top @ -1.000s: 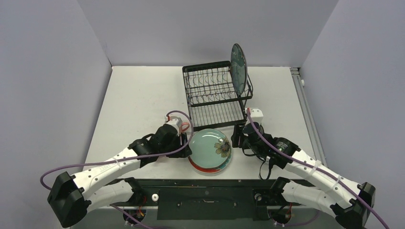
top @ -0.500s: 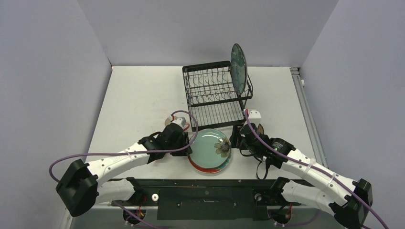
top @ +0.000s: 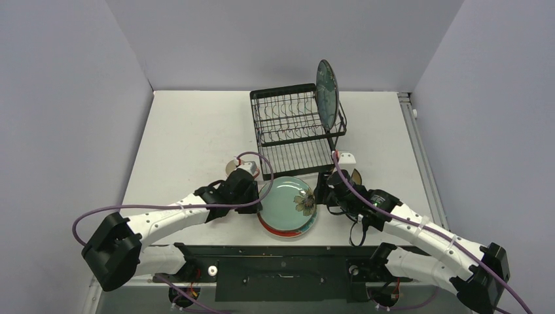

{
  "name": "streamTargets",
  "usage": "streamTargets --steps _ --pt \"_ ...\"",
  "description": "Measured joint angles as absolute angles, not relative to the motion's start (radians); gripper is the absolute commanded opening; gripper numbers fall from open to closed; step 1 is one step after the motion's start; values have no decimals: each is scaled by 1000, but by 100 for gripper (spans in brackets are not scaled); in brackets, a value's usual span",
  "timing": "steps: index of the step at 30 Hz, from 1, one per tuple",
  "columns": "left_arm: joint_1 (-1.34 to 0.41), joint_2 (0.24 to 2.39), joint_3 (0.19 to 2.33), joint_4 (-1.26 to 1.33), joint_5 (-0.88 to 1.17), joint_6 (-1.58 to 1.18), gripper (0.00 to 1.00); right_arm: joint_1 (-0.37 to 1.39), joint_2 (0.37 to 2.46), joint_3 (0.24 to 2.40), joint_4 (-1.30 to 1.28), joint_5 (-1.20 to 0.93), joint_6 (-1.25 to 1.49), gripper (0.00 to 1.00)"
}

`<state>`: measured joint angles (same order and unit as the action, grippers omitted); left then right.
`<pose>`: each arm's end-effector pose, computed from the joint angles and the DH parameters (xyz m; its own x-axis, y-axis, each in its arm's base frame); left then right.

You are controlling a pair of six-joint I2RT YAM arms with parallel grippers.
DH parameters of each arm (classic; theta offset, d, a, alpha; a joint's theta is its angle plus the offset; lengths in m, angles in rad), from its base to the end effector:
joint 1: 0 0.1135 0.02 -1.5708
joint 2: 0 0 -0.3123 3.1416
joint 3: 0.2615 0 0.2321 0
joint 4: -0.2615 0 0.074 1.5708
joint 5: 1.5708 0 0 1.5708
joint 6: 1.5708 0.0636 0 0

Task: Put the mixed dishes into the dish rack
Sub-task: Pick up the plate at the center of the board.

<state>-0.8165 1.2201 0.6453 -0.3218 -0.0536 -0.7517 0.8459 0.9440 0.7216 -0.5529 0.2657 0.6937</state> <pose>0.1527 -0.1575 0.2278 -0.8721 -0.0677 -0.4846 0.1496 0.9061 -0.3957 0.1222 0.1128 0.2808 -0.7392 0.0960 -0.6667 -0.1630 0.9349 0.3153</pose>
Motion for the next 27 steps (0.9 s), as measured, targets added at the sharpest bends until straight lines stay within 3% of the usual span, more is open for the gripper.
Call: streamTargets --steps 27 --pt "-817 1310 645 -212 -47 -752 5 846 990 664 -510 244 711 50"
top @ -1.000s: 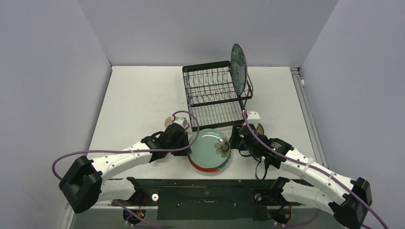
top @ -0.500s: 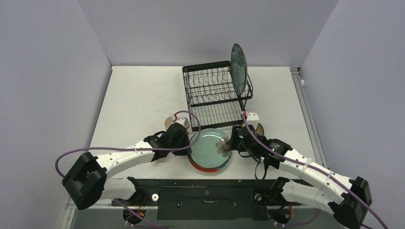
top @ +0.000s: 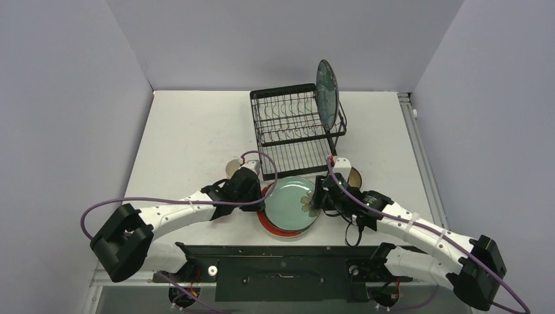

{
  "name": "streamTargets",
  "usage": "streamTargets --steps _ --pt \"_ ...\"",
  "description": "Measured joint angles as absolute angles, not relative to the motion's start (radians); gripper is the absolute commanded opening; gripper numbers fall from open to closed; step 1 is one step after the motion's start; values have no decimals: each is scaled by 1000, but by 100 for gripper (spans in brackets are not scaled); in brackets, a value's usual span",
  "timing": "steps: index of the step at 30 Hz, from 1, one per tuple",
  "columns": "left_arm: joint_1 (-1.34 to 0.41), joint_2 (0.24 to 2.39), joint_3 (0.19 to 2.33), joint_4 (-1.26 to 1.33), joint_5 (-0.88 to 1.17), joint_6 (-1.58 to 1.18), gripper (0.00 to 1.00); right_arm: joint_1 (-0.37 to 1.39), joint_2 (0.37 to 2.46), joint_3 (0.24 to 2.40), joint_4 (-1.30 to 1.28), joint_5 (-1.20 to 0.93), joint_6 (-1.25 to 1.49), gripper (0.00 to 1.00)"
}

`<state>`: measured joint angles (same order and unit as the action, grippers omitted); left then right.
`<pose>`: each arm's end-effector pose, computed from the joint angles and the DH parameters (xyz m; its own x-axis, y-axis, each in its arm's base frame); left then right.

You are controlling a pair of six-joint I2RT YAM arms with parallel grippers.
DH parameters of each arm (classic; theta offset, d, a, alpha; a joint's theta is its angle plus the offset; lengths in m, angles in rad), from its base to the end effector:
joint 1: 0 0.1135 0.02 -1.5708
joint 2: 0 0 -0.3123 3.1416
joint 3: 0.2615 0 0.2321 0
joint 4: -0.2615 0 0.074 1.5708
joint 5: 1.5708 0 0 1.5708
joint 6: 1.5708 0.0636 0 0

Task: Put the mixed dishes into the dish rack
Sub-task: Pick up the plate at the center of the board.

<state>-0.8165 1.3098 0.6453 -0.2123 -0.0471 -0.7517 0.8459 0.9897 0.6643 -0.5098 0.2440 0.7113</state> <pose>0.1671 -0.1735 0.2185 -0.8676 -0.0728 -0.4920 0.1573 0.8983 -0.4103 0.1251 0.1180 0.2591 -0.7764 0.0788 -0.6252 -0.1479 0.9416 0.3024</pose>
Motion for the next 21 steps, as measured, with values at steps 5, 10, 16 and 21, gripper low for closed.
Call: streamTargets --steps 5,10,16,21 --pt "-817 1319 645 -196 -47 -751 3 846 1035 645 -486 229 732 50" --pt "-817 1321 643 -186 -47 -751 2 846 1074 630 -455 218 754 50" --pt "-817 1321 636 -173 -46 -751 1 845 1109 608 -427 203 775 49" --pt "-817 1321 635 -167 -45 -751 0 844 1112 598 -411 201 781 49"
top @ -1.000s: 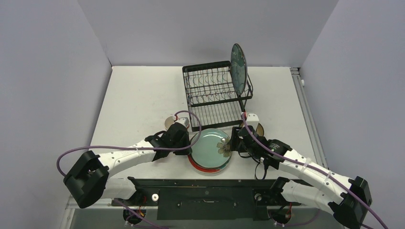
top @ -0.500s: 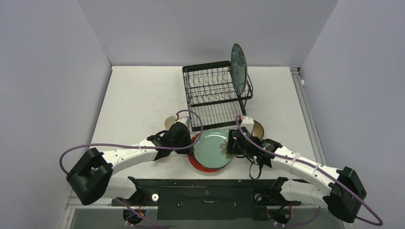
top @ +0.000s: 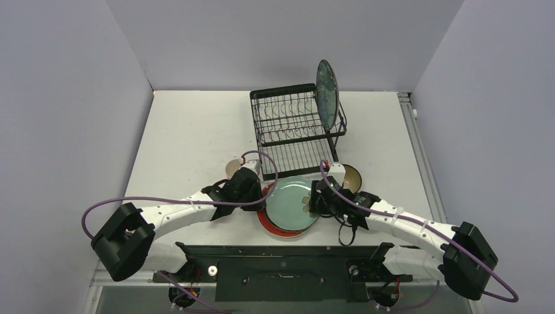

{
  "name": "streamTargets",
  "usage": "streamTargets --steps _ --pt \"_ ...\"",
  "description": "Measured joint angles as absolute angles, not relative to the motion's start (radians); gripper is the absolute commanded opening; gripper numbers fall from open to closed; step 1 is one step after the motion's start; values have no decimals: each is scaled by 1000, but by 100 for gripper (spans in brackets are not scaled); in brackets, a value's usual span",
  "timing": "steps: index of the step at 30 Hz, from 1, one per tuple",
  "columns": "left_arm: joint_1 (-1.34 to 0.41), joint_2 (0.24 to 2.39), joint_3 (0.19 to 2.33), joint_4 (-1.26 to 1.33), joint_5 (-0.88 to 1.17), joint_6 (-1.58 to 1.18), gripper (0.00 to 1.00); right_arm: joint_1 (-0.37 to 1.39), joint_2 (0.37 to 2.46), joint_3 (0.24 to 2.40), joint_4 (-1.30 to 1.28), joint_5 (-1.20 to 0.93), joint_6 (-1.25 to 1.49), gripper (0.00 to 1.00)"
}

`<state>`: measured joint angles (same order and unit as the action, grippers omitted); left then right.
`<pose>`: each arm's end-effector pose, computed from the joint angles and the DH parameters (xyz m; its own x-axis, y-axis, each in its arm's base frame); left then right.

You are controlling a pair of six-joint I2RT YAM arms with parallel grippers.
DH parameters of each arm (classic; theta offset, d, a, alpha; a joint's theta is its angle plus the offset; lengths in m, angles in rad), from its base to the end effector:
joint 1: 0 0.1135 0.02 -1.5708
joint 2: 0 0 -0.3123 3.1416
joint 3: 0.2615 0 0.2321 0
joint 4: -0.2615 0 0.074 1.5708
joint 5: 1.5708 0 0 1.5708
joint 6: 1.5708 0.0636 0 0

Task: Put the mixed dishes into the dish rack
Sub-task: Pick up the plate at the center of the board.

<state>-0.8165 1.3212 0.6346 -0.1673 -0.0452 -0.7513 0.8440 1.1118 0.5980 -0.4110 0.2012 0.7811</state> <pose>0.1696 -0.1763 0.2167 -0.8603 -0.0802 -0.5034 0.1648 0.8907 -0.4236 0.1347 0.1324 0.2267 -0.8360 0.0980 -0.5399 -0.0896 0.9463 0.3105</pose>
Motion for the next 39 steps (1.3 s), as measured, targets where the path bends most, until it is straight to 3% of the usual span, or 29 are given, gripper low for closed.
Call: streamTargets --steps 17,39 --pt "-816 1322 630 -156 -43 -751 0 823 1116 560 -355 182 797 42" --pt "-816 1337 622 -152 -49 -744 0 817 891 416 -176 117 823 35"
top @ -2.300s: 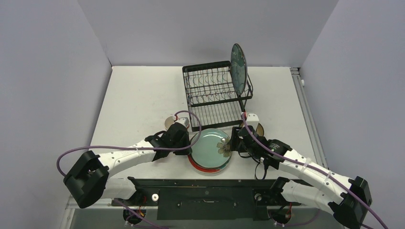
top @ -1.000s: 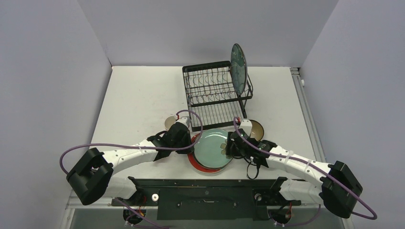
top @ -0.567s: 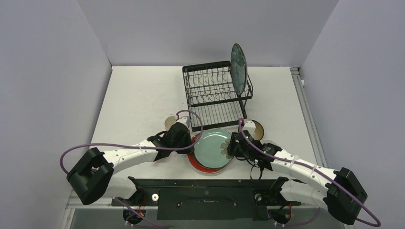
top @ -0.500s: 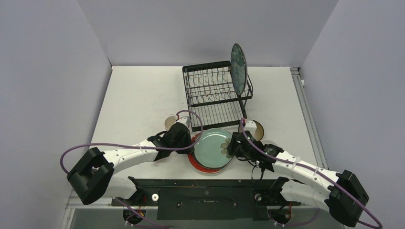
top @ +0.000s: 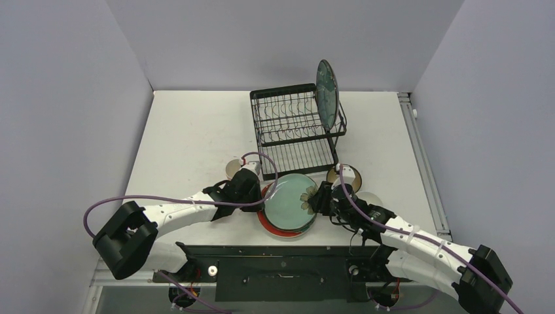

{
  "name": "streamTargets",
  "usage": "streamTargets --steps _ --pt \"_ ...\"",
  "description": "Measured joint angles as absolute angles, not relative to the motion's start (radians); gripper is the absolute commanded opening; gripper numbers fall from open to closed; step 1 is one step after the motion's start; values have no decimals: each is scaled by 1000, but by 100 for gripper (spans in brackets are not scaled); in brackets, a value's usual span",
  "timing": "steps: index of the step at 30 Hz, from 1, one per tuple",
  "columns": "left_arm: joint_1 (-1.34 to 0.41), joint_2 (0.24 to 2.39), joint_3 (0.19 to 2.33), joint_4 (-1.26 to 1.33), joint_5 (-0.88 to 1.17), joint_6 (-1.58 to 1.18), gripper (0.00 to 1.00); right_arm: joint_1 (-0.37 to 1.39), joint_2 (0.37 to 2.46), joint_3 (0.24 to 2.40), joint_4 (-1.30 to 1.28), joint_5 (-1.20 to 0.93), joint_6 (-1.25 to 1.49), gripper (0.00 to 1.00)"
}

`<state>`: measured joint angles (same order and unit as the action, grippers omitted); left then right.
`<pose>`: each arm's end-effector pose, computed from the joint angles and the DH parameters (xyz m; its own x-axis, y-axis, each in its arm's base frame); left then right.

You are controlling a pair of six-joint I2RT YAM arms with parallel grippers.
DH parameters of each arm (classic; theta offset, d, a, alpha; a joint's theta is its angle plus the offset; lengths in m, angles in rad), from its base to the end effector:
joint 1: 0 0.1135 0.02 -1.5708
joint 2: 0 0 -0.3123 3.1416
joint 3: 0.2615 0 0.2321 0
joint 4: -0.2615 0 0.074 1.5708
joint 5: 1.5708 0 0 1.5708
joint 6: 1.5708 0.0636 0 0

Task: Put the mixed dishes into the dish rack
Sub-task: Pick up the plate at the center of the board.

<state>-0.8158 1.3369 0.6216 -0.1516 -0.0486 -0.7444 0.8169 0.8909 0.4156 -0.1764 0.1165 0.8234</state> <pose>0.1703 -0.1765 0.2107 -0.8625 -0.0709 -0.5011 0.1652 0.8964 -0.4113 0.1146 0.1112 0.2239 -0.7669 0.2475 -0.5921 -0.1447 0.8322 0.5352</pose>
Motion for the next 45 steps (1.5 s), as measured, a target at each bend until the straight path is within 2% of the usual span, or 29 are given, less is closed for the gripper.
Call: streamTargets --steps 25,31,35,45 --pt "-815 1339 622 -158 -44 -731 0 810 1045 332 111 18 910 30" --pt "-815 1339 622 -157 -49 -722 0 810 1070 315 167 1 935 19" --pt "-812 1341 622 -169 -56 -717 0 809 1071 310 216 -3 961 1" --pt "-812 1342 622 -175 -52 -717 0 810 1037 296 225 -13 968 0"
